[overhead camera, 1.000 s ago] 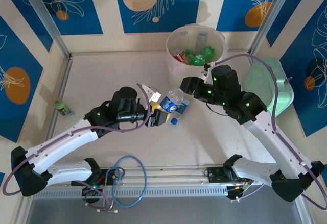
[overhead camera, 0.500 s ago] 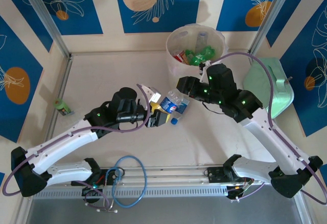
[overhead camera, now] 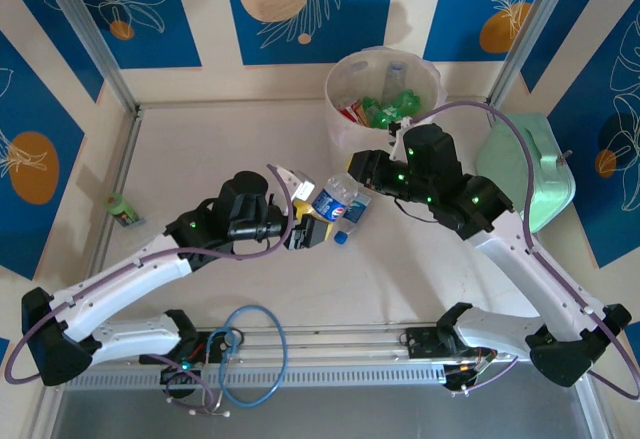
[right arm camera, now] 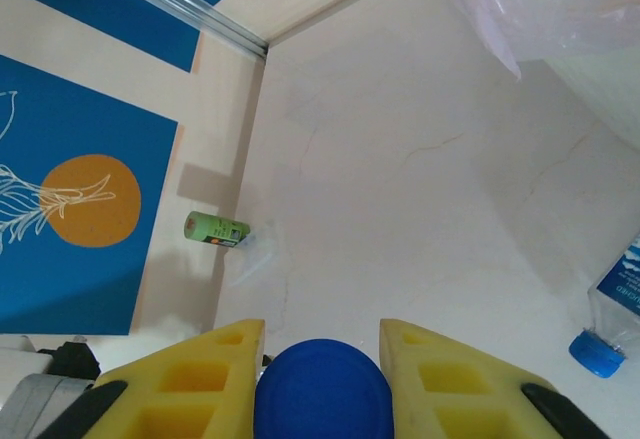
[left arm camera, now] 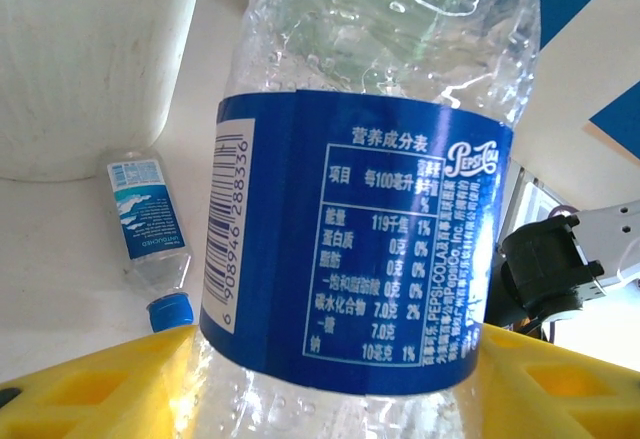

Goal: Put the plastic bottles in the bin

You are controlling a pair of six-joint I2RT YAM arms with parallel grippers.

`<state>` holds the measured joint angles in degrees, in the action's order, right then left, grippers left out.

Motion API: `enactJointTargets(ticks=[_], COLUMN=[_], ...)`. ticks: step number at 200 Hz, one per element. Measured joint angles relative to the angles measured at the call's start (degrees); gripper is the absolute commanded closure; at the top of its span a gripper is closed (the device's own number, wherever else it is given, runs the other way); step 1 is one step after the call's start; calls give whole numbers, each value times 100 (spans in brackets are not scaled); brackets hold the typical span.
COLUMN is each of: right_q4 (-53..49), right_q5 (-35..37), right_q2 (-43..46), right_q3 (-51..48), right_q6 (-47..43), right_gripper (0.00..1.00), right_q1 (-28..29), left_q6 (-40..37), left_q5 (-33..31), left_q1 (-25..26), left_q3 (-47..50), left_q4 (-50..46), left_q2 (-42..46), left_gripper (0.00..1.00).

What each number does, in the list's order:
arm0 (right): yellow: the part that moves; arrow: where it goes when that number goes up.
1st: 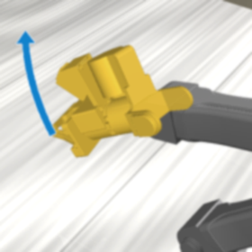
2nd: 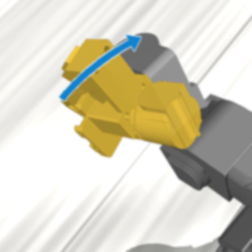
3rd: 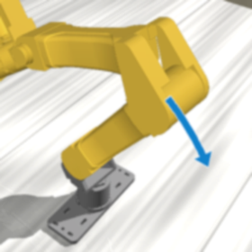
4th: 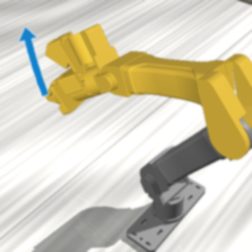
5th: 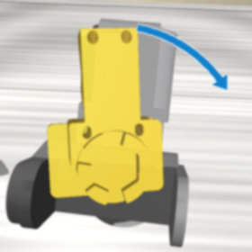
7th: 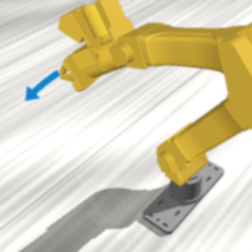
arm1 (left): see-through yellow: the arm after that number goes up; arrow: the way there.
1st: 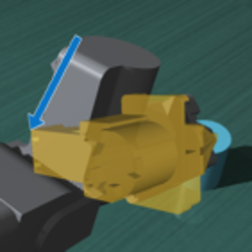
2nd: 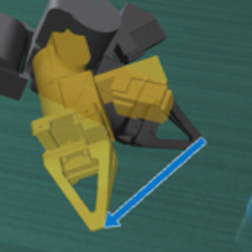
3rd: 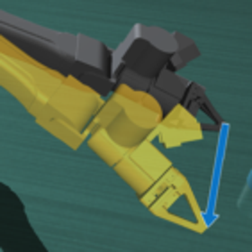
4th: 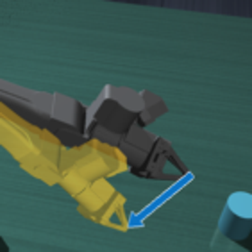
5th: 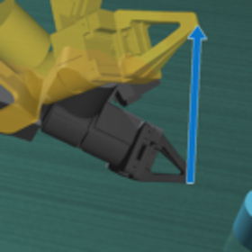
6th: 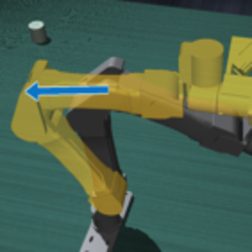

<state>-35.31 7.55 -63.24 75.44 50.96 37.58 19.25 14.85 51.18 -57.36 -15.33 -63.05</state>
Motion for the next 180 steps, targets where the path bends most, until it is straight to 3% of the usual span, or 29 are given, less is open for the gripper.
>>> enactJointTargets(ticks=[29,83,126,180], right_q4=[-9,-223,-337,-264], right_q5=[-2,-20,-197,-525], right_q2=[-2,-177,-455,-1064], right_q3=[11,857,2048,2621], right_q6=[-15,-326,-743,-981], right_gripper=[79,78,77,78], right_q1=[28,-481,-1668,-3040], left_q6=[39,15,17,39], left_q5=[-55,-643,-1008,-1154], left_q1=[2,2,0,0], left_q3=[2,11,118,293], left_q4=[26,-70,-101,-122], left_q2=[0,125,577,516], left_gripper=[0,0,0,0])
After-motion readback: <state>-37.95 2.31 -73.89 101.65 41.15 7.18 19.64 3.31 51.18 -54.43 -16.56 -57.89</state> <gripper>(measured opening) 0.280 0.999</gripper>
